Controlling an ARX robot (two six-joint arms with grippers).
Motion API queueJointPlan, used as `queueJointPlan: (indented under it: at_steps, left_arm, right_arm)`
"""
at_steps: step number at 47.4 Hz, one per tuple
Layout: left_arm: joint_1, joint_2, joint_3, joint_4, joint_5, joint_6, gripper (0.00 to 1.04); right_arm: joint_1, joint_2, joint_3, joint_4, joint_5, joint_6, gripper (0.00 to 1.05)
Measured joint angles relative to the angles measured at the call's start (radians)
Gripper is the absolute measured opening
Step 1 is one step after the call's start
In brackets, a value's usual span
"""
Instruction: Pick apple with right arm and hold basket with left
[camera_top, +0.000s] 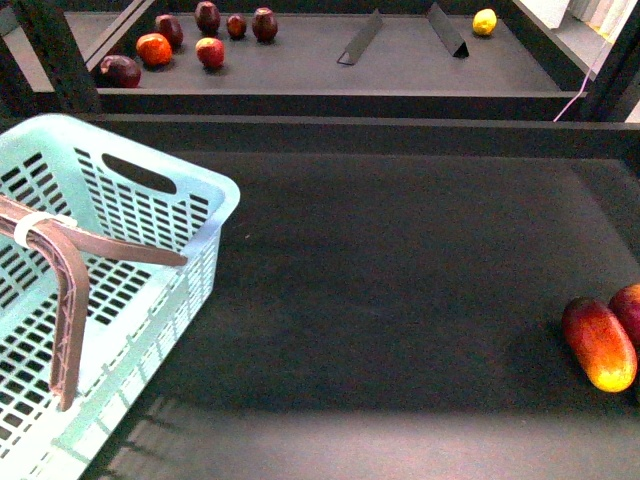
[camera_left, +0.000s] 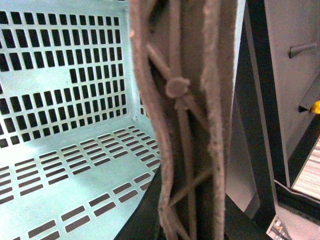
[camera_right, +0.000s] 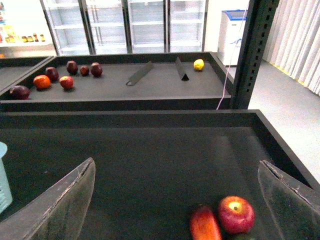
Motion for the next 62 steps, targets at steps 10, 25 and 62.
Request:
queueJointPlan:
  at_steps: [10, 25, 62]
  left_arm:
    - [-0.043, -0.094, 0.001, -0.073, 0.016, 0.003, 0.07]
    - [-0.312, -0.189, 0.152, -0.214, 0.033, 0.034, 0.07]
    - [-0.709, -0.202, 0.343, -0.248, 0.006, 0.060, 0.07]
  right_arm:
    - [0.000, 0.000, 0.000, 0.000, 0.000, 0.000, 0.96]
    - [0.000, 0.000, 0.000, 0.000, 0.000, 0.000, 0.96]
    - [0.000, 0.000, 0.000, 0.000, 0.000, 0.000, 0.96]
